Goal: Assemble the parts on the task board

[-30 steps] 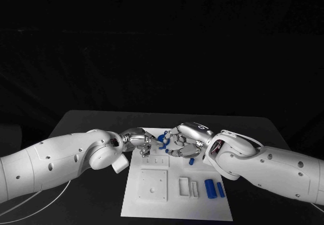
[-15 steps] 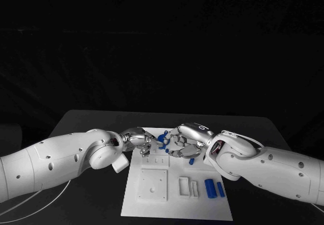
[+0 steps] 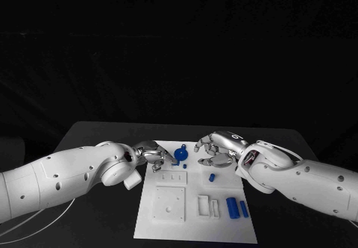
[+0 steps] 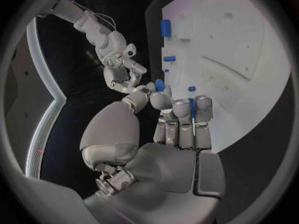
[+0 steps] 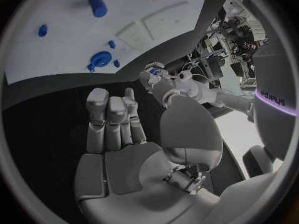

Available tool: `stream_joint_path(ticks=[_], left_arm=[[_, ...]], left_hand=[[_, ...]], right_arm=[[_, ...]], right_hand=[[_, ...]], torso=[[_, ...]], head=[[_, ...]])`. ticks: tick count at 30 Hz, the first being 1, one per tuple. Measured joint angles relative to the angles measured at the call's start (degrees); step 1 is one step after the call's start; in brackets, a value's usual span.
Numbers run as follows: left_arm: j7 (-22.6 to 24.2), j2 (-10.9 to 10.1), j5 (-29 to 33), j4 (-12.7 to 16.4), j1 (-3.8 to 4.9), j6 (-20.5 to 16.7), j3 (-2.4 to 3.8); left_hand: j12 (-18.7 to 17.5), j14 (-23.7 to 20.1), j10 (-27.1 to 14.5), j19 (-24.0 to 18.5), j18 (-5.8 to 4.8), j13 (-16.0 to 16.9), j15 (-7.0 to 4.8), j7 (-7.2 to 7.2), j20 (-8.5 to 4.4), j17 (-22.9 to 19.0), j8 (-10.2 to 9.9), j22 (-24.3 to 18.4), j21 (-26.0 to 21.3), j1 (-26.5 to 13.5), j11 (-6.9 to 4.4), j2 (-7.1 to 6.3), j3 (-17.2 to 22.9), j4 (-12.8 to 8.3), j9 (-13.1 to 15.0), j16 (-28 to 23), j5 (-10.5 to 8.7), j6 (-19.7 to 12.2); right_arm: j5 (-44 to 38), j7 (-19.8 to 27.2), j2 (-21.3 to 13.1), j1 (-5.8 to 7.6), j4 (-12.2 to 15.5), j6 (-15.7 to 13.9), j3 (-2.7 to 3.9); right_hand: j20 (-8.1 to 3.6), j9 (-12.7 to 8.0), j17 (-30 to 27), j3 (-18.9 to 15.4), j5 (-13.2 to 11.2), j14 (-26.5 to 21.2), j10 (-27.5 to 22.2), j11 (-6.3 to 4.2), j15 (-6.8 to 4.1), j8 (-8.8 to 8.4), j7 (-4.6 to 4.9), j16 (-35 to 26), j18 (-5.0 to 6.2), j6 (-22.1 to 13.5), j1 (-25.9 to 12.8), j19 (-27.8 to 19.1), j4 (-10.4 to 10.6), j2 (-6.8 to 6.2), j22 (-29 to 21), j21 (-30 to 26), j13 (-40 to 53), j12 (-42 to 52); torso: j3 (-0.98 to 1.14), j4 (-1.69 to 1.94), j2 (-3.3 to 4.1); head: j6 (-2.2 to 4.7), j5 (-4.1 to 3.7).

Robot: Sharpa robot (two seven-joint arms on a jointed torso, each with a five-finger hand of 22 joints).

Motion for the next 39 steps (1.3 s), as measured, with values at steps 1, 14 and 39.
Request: stream_joint_path(ticks=[1,14,39], left_arm=[[-0.92,0.12,-0.88,-0.07,0.0,-0.51,0.0],[-12.22,4.02,-13.54,-1.06,0.11,-3.63,-0.1],[-18.54,8.7,-23.67,-2.9,1.75,-1.98,-3.41]], left_hand=[[0.0,-0.01,0.0,0.0,0.0,-0.08,-0.01,0.0,0.0,-0.1,0.13,-0.06,0.0,0.2,0.0,-0.2,0.06,0.06,0.0,0.0,0.04,0.0],[0.0,0.14,2.04,2.11,0.0,-0.9,0.14,0.0,-0.42,-0.44,0.24,-1.01,0.25,0.68,-2.48,-0.68,0.27,0.27,0.01,0.0,4.28,0.0],[2.23,2.05,4.01,4.43,0.01,0.54,-0.17,0.0,-1.12,0.66,4.01,-0.99,0.89,-7.06,-4.19,2.77,-1.0,-1.0,3.92,2.17,15.59,0.0]], right_arm=[[0.15,-0.04,-0.09,0.05,-0.42,-0.06,0.3],[2.08,-0.52,-0.11,1.48,-6.07,-0.5,2.48],[3.02,-1.05,1.07,2.09,-9.46,-0.42,2.8]], right_hand=[[-0.02,0.0,0.0,0.0,0.2,0.0,0.0,0.0,0.0,0.0,0.0,0.0,0.0,0.0,0.0,0.02,0.0,0.0,0.0,0.0,0.0,0.0],[-0.08,0.0,-0.01,0.16,0.57,0.0,0.0,0.0,0.0,0.0,0.01,-0.22,-0.06,0.0,0.0,0.09,0.16,0.0,-0.01,-0.01,-0.06,0.0],[-0.04,0.01,0.03,0.16,2.0,0.0,0.0,0.0,0.0,0.0,-0.01,-0.22,-0.1,-0.04,0.01,0.09,0.16,-0.01,-0.02,-0.01,-0.11,0.0]], torso=[[0.02,0.0,-0.01],[0.07,-0.01,-0.12],[0.1,0.1,-0.23]], head=[[-0.03,0.0],[-0.97,0.22],[-2.32,0.61]])
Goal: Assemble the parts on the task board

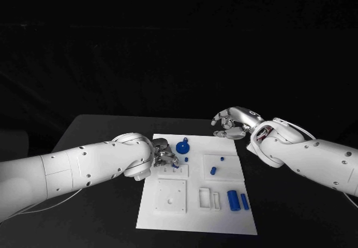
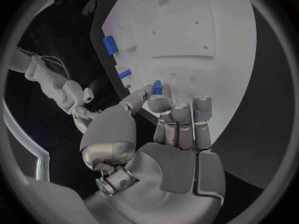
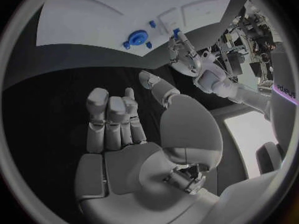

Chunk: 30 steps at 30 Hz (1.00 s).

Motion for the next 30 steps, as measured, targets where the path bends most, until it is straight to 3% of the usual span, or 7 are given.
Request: stream_joint_path(ticks=[5,11,30], left_arm=[[-0.13,0.04,-1.12,0.05,0.01,0.16,-0.83],[-0.17,0.21,-2.68,-0.17,0.0,0.15,-1.35],[-0.17,1.04,-6.53,-1.77,-0.12,-0.08,-1.33]], left_hand=[[0.5,0.14,0.08,0.0,0.0,0.33,-0.09,0.0,0.0,0.14,0.12,0.07,0.0,-1.05,0.08,0.45,-0.01,-0.02,0.65,0.05,0.55,0.0],[0.78,0.28,0.08,0.0,0.0,0.53,-0.1,0.0,0.0,0.27,0.24,0.12,0.22,-1.34,0.08,0.75,-0.09,-0.09,0.57,0.28,0.55,0.0],[1.11,0.29,0.07,0.22,0.0,0.79,-0.09,0.0,-0.2,0.39,0.65,0.29,0.22,-1.34,0.09,0.74,-0.15,-0.15,0.51,0.5,1.13,0.0]], right_arm=[[0.02,-0.07,-0.06,0.03,0.07,0.02,0.0],[0.03,-0.11,-0.1,0.04,0.18,0.02,0.0],[0.05,-0.16,-0.14,0.05,0.63,0.07,0.01]], right_hand=[[0.09,0.0,0.0,0.0,0.64,0.0,0.0,0.0,0.0,0.0,-0.01,0.0,0.0,-0.01,0.0,0.07,0.0,0.0,0.0,0.0,-0.06,0.0],[0.13,0.0,0.06,0.16,1.39,0.0,0.0,0.0,0.0,0.0,-0.09,0.0,0.0,-0.1,-0.1,0.03,0.16,-0.1,0.0,0.0,-0.06,0.0],[-0.14,0.0,0.05,0.0,2.21,0.0,0.0,0.0,0.0,0.0,-0.1,0.0,-0.01,-0.12,-0.23,0.09,0.32,-0.24,-0.01,0.0,-0.11,0.0]], torso=[[-0.03,-0.02,0.02],[-0.07,-0.03,0.07],[-0.07,-0.07,0.1]], head=[[-0.13,0.08],[-0.19,0.09],[-0.43,-0.02]])
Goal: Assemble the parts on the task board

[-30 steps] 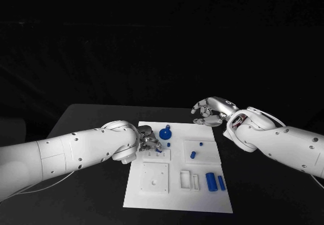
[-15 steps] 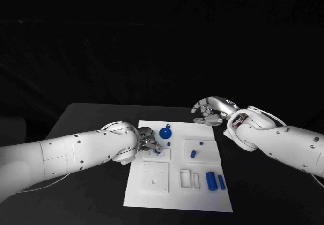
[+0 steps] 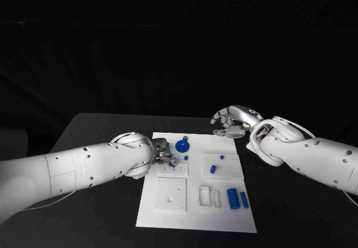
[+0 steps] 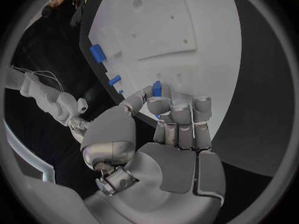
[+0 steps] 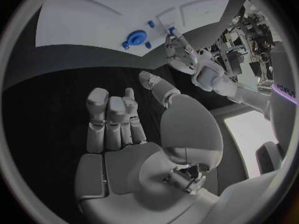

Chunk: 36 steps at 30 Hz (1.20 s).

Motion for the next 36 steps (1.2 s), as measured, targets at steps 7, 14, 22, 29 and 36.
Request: stream_joint_path(ticks=[7,14,22,29,36], left_arm=[[0.0,0.31,-0.25,-0.14,-0.31,0.08,0.0],[0.02,0.57,-0.67,-0.23,-0.67,0.1,0.0],[0.07,0.69,-1.14,-0.29,-1.09,0.17,0.05],[0.1,0.66,-1.51,-0.3,-1.15,0.28,0.08],[0.1,0.55,-1.74,-0.41,-1.23,0.46,0.06]], left_hand=[[0.18,0.01,0.0,0.19,0.0,0.12,0.01,0.0,0.19,0.06,0.24,0.0,0.0,-0.27,0.01,-0.19,0.0,0.0,0.02,0.0,-0.14,0.0],[0.28,0.03,-0.01,0.19,0.0,0.17,0.02,0.0,0.19,0.05,1.12,0.01,0.0,-0.65,0.01,-0.15,0.54,-0.54,0.0,0.0,-0.93,0.0],[0.28,0.09,-0.02,0.19,0.0,0.16,0.08,0.0,0.19,0.1,1.44,0.04,0.0,-0.65,0.02,-0.15,0.7,-0.7,-0.02,0.0,-1.26,0.0],[0.28,0.09,-0.02,0.19,0.0,0.21,0.08,0.0,0.19,0.1,1.57,0.03,0.0,-0.64,0.02,-0.16,0.72,-0.71,0.0,0.0,-1.27,0.0],[0.28,0.1,-0.1,0.19,0.0,0.21,0.08,0.0,0.19,0.1,1.7,0.03,0.0,-0.63,0.1,-0.17,0.8,-0.79,0.02,0.0,-1.61,0.0]], right_arm=[[0.0,-0.02,0.0,0.0,0.08,0.05,0.0],[0.01,-0.04,-0.02,0.0,0.11,0.08,0.0],[0.01,-0.06,-0.02,0.0,0.1,0.14,0.0],[0.01,-0.07,-0.02,0.0,0.08,0.18,0.0],[0.02,-0.08,-0.03,0.0,0.07,0.22,0.0]], right_hand=[[0.01,0.0,0.05,-0.16,0.34,0.0,0.0,0.0,0.0,0.0,0.0,0.0,-0.01,0.0,0.0,0.0,0.16,0.0,0.0,0.0,0.0,0.0],[0.02,0.0,0.05,-0.15,0.34,0.0,0.0,0.0,0.0,0.0,-0.06,0.0,-0.02,-0.07,0.0,-0.01,0.16,0.0,0.0,0.0,0.0,0.0],[0.04,0.0,0.04,-0.16,0.34,0.0,0.0,0.0,0.0,0.0,0.12,0.0,-0.02,0.11,0.0,-0.02,0.15,0.0,0.04,0.0,0.01,0.0],[0.11,0.0,0.04,-0.15,0.34,0.0,0.0,0.0,0.0,0.0,0.12,0.0,-0.02,0.11,0.0,-0.09,0.15,0.0,0.04,0.0,-0.04,0.0],[0.12,0.0,0.03,-0.16,0.6,0.0,0.0,0.0,0.0,0.0,0.12,0.0,-0.03,0.1,0.0,-0.09,0.15,0.0,0.04,0.0,-0.04,0.0]], torso=[[0.0,0.0,-0.01],[0.0,0.0,-0.03],[0.0,0.01,-0.03],[0.0,0.01,-0.04],[0.0,0.04,-0.04]], head=[[-0.08,-0.05],[-0.16,-0.12],[-0.29,-0.17],[-0.37,-0.25],[-0.39,-0.29]])
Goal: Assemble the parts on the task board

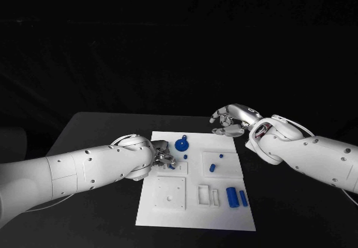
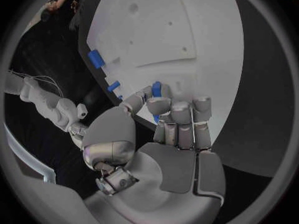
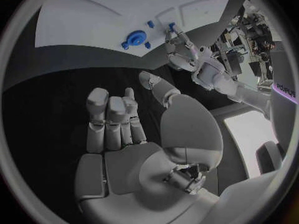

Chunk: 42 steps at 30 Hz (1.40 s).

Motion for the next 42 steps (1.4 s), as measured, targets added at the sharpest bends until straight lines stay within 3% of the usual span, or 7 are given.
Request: stream_joint_path(ticks=[7,14,29,30,31,33,42], left_arm=[[0.0,-0.15,-0.12,0.13,0.05,0.57,0.07],[0.03,-0.21,-0.12,0.17,0.08,1.14,0.12],[0.03,0.11,-0.08,-0.21,0.12,1.89,0.13],[0.03,0.13,-0.07,-0.23,0.12,1.92,0.13],[0.03,0.16,-0.07,-0.26,0.12,1.98,0.13],[0.03,0.21,-0.07,-0.3,0.12,2.06,0.13],[-0.15,0.68,-0.17,-0.77,0.22,2.59,0.14]], left_hand=[[0.0,0.0,0.0,0.0,0.0,0.0,0.0,0.0,0.0,0.0,0.06,0.07,0.0,0.01,0.0,-0.01,0.03,-0.03,-0.03,0.0,-0.24,0.0],[0.23,0.0,-0.01,0.0,0.0,0.06,0.0,0.0,0.0,0.1,0.22,0.18,0.0,-0.19,0.01,0.19,0.03,-0.03,-0.03,0.0,1.36,0.0],[0.22,0.01,-0.01,0.0,0.0,0.05,0.01,0.0,0.0,0.09,1.18,0.28,0.0,-1.13,0.02,1.0,0.03,-0.03,0.12,0.0,0.56,0.0],[0.22,0.01,-0.01,0.0,0.0,0.05,0.01,0.0,0.0,0.09,1.19,0.29,0.0,-1.24,0.01,0.99,0.03,-0.03,0.12,0.0,0.15,0.0],[0.22,0.01,-0.01,0.0,0.0,0.02,0.01,0.0,0.0,0.09,1.19,0.3,0.0,-1.42,0.02,1.17,0.04,-0.04,0.12,0.0,-1.91,0.0],[0.22,0.01,-0.01,0.0,0.88,-0.05,0.01,0.0,0.0,0.09,1.2,0.3,0.0,-1.74,0.01,1.48,0.28,-0.28,0.2,0.0,-4.1,0.0],[0.22,0.03,-0.01,-0.01,0.9,-0.05,0.02,0.0,0.0,0.08,1.2,0.29,0.0,-2.24,0.02,1.23,0.51,-0.19,0.3,0.0,-4.53,0.0]], right_arm=[[0.0,-0.03,-0.04,0.0,0.11,0.05,0.0],[0.0,-0.05,-0.04,0.0,0.12,0.12,0.0],[0.0,-0.13,0.01,0.0,0.2,0.35,0.0],[0.0,-0.13,0.01,0.0,0.21,0.36,0.0],[0.0,-0.14,0.0,0.0,0.23,0.38,0.0],[-0.01,-0.15,0.0,0.0,0.25,0.41,0.0],[-0.02,-0.18,0.06,0.0,0.24,0.53,0.0]], right_hand=[[0.01,0.0,0.0,0.0,0.06,0.0,0.0,0.0,0.0,0.0,-0.01,0.0,0.0,0.0,0.0,0.0,0.0,0.0,0.0,0.0,0.0,0.0],[0.02,0.0,0.0,0.0,0.06,0.0,0.0,0.0,0.0,0.0,-0.01,0.0,0.0,-0.01,0.0,0.0,0.0,0.0,-0.01,0.0,0.01,0.0],[0.06,0.0,0.04,0.0,0.51,0.0,0.0,0.0,0.0,0.0,-0.1,0.0,0.0,-0.11,0.0,0.13,0.0,0.0,-0.02,0.0,0.0,0.0],[-0.01,0.0,0.04,0.0,0.59,0.0,0.0,0.0,0.0,0.0,-0.1,0.0,0.0,-0.11,0.0,0.21,0.0,0.0,-0.02,0.0,-0.02,0.0],[-0.01,0.0,0.04,0.0,0.8,0.0,0.0,0.0,0.0,0.0,-0.1,0.0,0.0,-0.11,0.0,0.22,0.0,0.0,-0.02,0.0,-0.04,0.0],[-0.01,0.0,0.03,0.0,0.95,0.0,0.0,0.0,0.0,0.0,-0.11,0.0,0.0,-0.11,0.0,0.22,0.0,0.0,-0.02,0.0,-0.05,0.0],[-0.12,0.0,0.09,0.0,2.06,0.0,0.0,0.0,0.0,0.0,-0.11,-0.23,0.0,-0.12,0.0,0.1,0.0,0.0,-0.03,-0.03,-0.04,0.0]], torso=[[-0.02,0.01,0.0],[-0.03,0.02,-0.01],[0.01,-0.03,-0.01],[0.02,-0.03,-0.01],[0.03,-0.03,-0.01],[0.04,-0.03,-0.01],[0.04,-0.04,-0.01]], head=[[-0.1,0.02],[-0.16,0.08],[-0.01,0.18],[0.01,0.19],[0.02,0.19],[0.02,0.19],[-0.02,0.19]])
